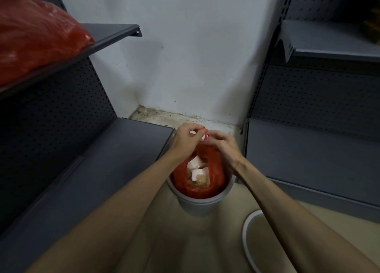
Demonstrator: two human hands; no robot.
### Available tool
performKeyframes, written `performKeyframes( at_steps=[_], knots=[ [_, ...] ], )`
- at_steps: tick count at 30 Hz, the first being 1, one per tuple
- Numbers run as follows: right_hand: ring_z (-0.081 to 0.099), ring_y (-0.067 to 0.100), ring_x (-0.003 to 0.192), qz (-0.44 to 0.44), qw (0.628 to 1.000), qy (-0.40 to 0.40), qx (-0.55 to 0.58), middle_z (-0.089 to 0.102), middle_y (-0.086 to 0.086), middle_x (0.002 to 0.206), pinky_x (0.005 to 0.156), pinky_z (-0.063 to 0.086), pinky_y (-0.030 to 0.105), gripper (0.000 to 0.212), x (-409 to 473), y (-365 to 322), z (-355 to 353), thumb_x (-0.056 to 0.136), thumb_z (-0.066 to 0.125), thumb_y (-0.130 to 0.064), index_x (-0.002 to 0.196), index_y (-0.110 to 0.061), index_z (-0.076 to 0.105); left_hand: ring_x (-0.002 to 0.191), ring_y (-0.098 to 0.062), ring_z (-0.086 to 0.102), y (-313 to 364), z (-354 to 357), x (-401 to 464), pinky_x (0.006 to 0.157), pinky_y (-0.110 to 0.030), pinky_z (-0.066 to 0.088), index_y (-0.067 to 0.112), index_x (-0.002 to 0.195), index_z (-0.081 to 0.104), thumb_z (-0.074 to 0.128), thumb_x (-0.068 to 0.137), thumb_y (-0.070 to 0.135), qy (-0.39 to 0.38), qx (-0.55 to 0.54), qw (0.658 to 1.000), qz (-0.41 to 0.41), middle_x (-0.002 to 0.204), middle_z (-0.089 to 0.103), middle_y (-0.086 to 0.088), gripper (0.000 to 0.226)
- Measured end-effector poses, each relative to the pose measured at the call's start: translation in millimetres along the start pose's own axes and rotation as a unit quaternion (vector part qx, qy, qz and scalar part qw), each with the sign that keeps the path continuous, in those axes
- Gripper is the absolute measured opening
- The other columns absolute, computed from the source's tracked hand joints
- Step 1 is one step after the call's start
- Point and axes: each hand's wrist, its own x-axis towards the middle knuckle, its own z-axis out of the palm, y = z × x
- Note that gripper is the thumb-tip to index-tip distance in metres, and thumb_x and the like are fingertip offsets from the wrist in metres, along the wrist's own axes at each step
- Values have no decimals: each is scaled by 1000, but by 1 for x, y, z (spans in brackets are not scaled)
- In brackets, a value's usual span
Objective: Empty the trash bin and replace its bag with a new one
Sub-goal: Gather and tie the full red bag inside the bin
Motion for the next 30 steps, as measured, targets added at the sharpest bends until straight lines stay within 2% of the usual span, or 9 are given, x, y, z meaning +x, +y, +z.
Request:
performKeyframes(
  at_steps=[2, 5, 10, 13, 15, 17, 19, 24, 30],
  knots=[
    [68, 27, 86, -1, 1000, -23, 1, 69, 16, 91, 85, 55, 42, 31, -1, 4, 8, 74, 75, -2, 103, -10, 74, 99, -15, 64, -4, 4, -1, 78, -9, 50, 10, 111, 74, 66, 93, 17, -23, 24, 999, -6, 116, 59, -6, 22],
    [72, 24, 84, -17, 999, -44, 8, 74, 15, 90, 83, 57, 36, 27, -4, 11, 14, 75, 69, 0, 101, -7, 74, 101, -9, 56, -11, 7, -3, 78, 4, 37, 17, 123, 69, 59, 98, 25, -80, 68, 994, -9, 129, 45, -2, 28],
    [70, 24, 81, -14, 1000, -2, -19, 73, 14, 84, 81, 55, 38, 16, -3, 19, 19, 88, 61, -1, 97, 1, 73, 126, -10, 44, -24, 11, -3, 105, -21, 33, 20, 128, 66, 53, 100, 25, -133, 57, 989, -39, 143, 39, -2, 31],
    [63, 35, 78, -8, 999, 23, -35, 67, 24, 84, 77, 49, 46, 20, 0, 21, 18, 92, 60, -6, 96, 12, 69, 119, -8, 53, -26, 12, -10, 99, -23, 41, 27, 116, 69, 59, 90, 23, -121, 31, 992, -29, 128, 53, 2, 27],
    [65, 45, 83, 4, 999, 17, -37, 68, 31, 95, 80, 52, 51, 26, 0, 21, 14, 93, 62, -13, 101, 10, 69, 102, -14, 65, -28, 8, -13, 90, -40, 55, 37, 98, 56, 63, 76, 26, -114, 9, 992, -49, 106, 62, 4, 26],
    [67, 38, 79, 14, 999, 16, -32, 71, 26, 95, 76, 55, 46, 26, -2, 20, 10, 94, 61, -16, 102, 7, 71, 99, -22, 68, -36, 2, -16, 87, -53, 56, 38, 93, 42, 67, 68, 24, -128, 9, 989, -74, 103, 64, 0, 39],
    [67, 29, 78, 14, 999, 8, -36, 72, 25, 97, 78, 55, 42, 27, -2, 18, 8, 95, 60, -17, 102, 6, 71, 97, -19, 70, -43, -1, -18, 88, -53, 55, 37, 94, 39, 70, 67, 26, -138, 34, 987, -69, 102, 68, -1, 43],
    [62, 31, 79, 14, 999, 9, -40, 68, 31, 99, 79, 50, 46, 33, -5, 16, 6, 96, 59, -21, 103, 11, 68, 101, -13, 68, -58, 1, -21, 94, -48, 53, 28, 107, 64, 69, 81, 34, -134, 83, 985, -69, 103, 74, 6, 28],
    [59, 33, 80, -18, 988, -59, -144, 67, 29, 86, 79, 48, 45, 19, -13, 24, -4, 89, 67, -10, 81, 5, 75, 87, -20, 71, -62, 1, -19, 86, -49, 56, 26, 83, 74, 68, 88, 17, -123, 90, 984, -87, 84, 75, 1, 11]
  ],
)
